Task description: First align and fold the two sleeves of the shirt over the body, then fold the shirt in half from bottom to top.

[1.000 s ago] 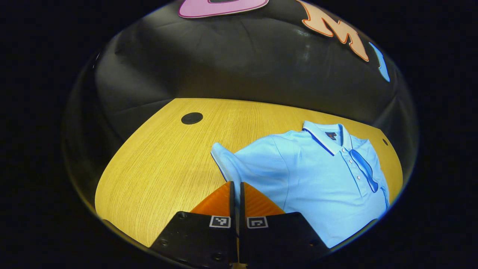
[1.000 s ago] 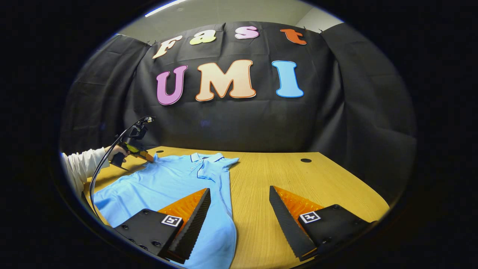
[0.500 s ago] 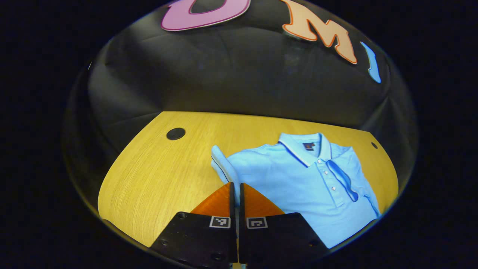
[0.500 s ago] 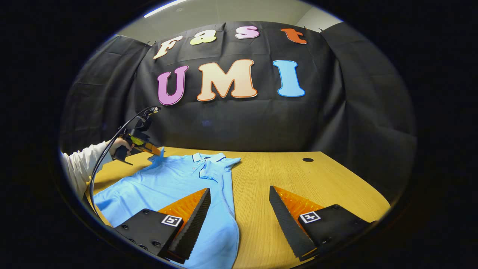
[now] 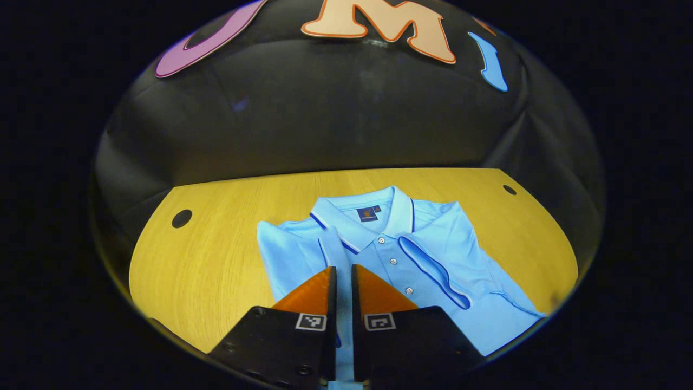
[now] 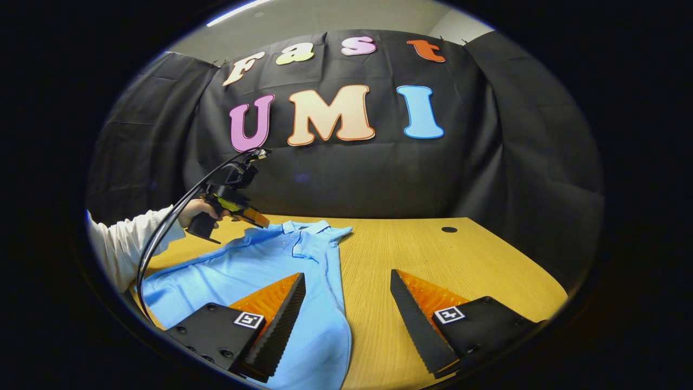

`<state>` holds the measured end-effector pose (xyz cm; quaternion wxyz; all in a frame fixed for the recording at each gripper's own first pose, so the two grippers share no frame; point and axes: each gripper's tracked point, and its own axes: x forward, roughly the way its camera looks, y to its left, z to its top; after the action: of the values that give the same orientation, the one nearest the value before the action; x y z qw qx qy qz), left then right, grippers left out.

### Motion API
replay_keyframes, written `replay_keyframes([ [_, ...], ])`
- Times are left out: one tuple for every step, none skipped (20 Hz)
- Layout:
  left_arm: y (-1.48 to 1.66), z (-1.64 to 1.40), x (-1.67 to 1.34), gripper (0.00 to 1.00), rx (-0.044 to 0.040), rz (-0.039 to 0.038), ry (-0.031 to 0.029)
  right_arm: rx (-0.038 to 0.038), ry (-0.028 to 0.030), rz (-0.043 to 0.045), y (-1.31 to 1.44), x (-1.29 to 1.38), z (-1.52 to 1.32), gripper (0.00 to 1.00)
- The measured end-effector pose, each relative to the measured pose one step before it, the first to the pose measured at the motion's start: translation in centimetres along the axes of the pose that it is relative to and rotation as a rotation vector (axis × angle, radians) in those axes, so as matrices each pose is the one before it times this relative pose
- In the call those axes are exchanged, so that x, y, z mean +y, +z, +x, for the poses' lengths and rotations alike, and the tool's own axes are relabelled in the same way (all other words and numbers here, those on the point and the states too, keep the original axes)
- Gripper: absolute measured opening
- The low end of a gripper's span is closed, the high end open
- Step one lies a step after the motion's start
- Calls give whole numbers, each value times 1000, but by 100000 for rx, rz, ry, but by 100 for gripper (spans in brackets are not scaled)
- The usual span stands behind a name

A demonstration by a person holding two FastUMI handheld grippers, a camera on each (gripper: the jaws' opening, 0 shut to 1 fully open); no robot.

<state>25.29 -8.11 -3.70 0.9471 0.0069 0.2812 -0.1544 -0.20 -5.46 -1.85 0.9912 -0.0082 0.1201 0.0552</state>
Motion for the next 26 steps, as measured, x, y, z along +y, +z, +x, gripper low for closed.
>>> replay_keyframes([
  [45, -160, -374, 24, -94, 416, -709, 151, 113, -84, 14, 32, 24, 98],
  [-46, -209, 38, 49, -41, 853, 210, 79, 298, 2, -29, 43, -11, 98],
  [-118, -531, 183, 75, -416, 904, 918, 81, 235, 109, 45, 37, -2, 98],
  [-18, -714, 211, 100, -733, 345, 176, 124, 408, 140, -26, 55, -3, 98],
  [-52, -553, 124, 96, -1102, 30, 395, 239, 451, 101, -49, 87, -18, 98],
  [-39, -970, 128, 94, -862, -426, -76, 387, 447, 39, -129, 65, -25, 98],
  [-373, -1121, -85, 94, -355, -670, -698, 372, 429, 121, -38, 70, 12, 98],
  [-500, -1213, -140, 94, -112, -805, -975, 512, 518, 150, -81, 134, -26, 98],
  [-533, -1416, -83, 94, -139, -584, -893, 337, 623, 129, -28, 288, -101, 98],
  [-564, -1501, -66, 95, -239, -185, -873, 156, 396, 25, 17, 481, -309, 98],
  [-681, -1525, 22, 95, -31, -217, -387, -352, 414, -69, 181, 348, -327, 98],
  [-947, -1983, -183, 95, -141, -815, -1212, -283, 382, -220, 41, 224, -330, 98],
  [-594, -1394, -403, 95, -575, -541, -1310, -244, 407, -347, 149, 257, -303, 98],
  [-807, -1875, -404, 95, -360, -538, -1361, -117, 548, -484, 20, 461, -512, 98],
  [-854, -1619, -236, 95, -538, 173, -779, 178, 515, -704, -17, 390, -576, 98],
  [-908, -1681, -62, 95, -275, 899, 520, 328, 343, -753, -427, 344, -670, 98],
  [-783, -1730, -42, 96, -691, 1471, 1059, 749, 260, -706, -365, 401, -652, 98],
  [-746, -1574, -35, 95, -849, 1477, 1088, 1287, 443, -538, -616, 400, -734, 98],
  [-916, -1499, -258, 95, -619, 1211, 631, 1594, 653, -629, -665, 400, -765, 98],
  [-1067, -1482, -264, 95, -287, 1110, 269, 1258, 331, -767, -692, 353, -757, 98],
  [-1082, -1414, -187, 95, -883, 177, 790, 1415, 98, -1179, -586, 254, -763, 98],
  [-1087, -1102, -174, 95, -483, -255, 700, 1567, -294, -1230, -822, 108, -660, 94],
  [-1301, -1133, -351, 95, 78, -732, 653, 1583, -101, -988, -657, 44, -656, 98],
  [-1170, -787, -246, 95, 393, -1073, 368, 1658, 207, -334, -757, 260, -630, 98],
  [-1258, -736, -483, 95, 495, -1098, -105, 1470, 715, 232, -677, 321, -624, 98],
  [-1316, -665, -461, 95, 1004, -772, -519, 1298, 828, 285, -739, 410, -619, 94],
])
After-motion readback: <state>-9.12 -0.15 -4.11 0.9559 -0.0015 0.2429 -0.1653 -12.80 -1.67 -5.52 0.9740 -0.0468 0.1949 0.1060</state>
